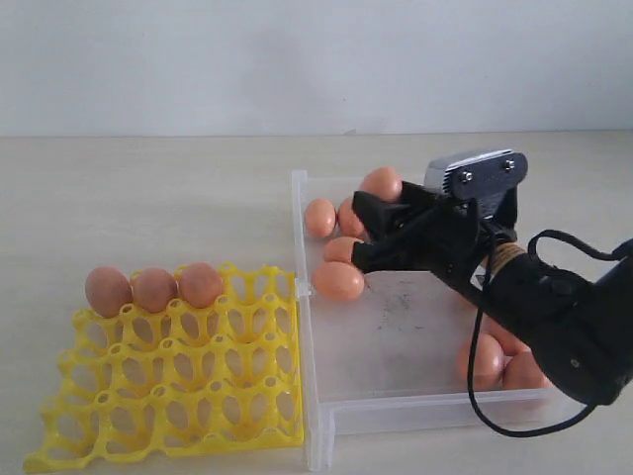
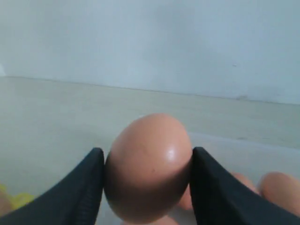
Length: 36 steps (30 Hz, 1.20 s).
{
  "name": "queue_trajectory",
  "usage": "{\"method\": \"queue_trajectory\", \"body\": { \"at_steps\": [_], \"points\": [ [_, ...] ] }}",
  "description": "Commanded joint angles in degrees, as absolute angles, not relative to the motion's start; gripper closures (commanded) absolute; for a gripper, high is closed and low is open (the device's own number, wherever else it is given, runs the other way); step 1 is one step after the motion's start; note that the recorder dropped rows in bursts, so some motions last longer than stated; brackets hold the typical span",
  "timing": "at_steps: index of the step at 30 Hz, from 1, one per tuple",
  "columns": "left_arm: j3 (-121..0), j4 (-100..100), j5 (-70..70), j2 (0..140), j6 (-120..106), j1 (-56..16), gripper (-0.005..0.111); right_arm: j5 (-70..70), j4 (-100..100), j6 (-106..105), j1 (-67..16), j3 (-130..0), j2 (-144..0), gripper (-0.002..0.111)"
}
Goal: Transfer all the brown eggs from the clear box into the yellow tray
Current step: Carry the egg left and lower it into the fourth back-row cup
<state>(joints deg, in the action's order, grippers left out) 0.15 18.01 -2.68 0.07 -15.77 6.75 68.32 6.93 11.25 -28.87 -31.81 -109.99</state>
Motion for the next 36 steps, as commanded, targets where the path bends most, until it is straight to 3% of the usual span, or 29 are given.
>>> {"method": "queue_trajectory", "body": {
  "at_steps": [1,14,36],
  "points": [
    [0.0,18.3,-3.0,0.0,-16.0,6.6,0.103,70.0,27.4,17.4,-29.2,-36.3,-109.3,0.109],
    [0.0,18.3,-3.0,0.0,-16.0,6.6,0.103,63.4,57.4,19.9,-29.2,-48.8,-114.9,0.109],
    [0.0,18.3,-3.0,0.0,-16.0,6.6,0.103,54.4,57.8,16.2,-29.2,-60.7,-126.6,0.109]
  ]
}}
